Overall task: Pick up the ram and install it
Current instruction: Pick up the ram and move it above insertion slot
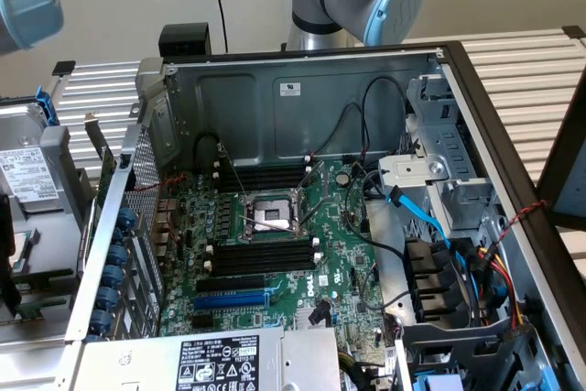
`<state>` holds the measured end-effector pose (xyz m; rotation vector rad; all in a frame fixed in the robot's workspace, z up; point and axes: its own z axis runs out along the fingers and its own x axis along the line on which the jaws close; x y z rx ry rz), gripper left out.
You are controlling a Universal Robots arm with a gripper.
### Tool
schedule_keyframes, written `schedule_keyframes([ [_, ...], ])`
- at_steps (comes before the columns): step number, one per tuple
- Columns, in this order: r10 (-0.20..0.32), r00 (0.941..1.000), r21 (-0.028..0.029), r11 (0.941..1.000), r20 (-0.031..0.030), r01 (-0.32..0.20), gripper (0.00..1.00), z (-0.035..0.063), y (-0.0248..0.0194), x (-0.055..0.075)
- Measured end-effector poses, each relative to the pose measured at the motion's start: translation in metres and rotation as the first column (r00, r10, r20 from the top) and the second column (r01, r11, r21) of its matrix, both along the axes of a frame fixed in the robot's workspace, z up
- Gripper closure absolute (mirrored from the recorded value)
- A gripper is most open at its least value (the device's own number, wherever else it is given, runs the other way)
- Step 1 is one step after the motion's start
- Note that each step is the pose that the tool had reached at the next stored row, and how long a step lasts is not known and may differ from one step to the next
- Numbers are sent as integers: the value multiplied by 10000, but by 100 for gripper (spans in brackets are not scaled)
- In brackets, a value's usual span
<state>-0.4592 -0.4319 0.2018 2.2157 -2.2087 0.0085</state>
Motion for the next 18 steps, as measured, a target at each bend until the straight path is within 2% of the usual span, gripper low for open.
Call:
schedule_keyframes([
  [2, 0, 10000, -1, 10000, 0, 0, 78, 0, 0, 0],
  [3, 0, 10000, 0, 10000, 0, 0, 85, 0, 0, 0],
  [12, 0, 10000, -1, 10000, 0, 0, 85, 0, 0, 0],
  [18, 0, 10000, -1, 10000, 0, 0, 88, 0, 0, 0],
])
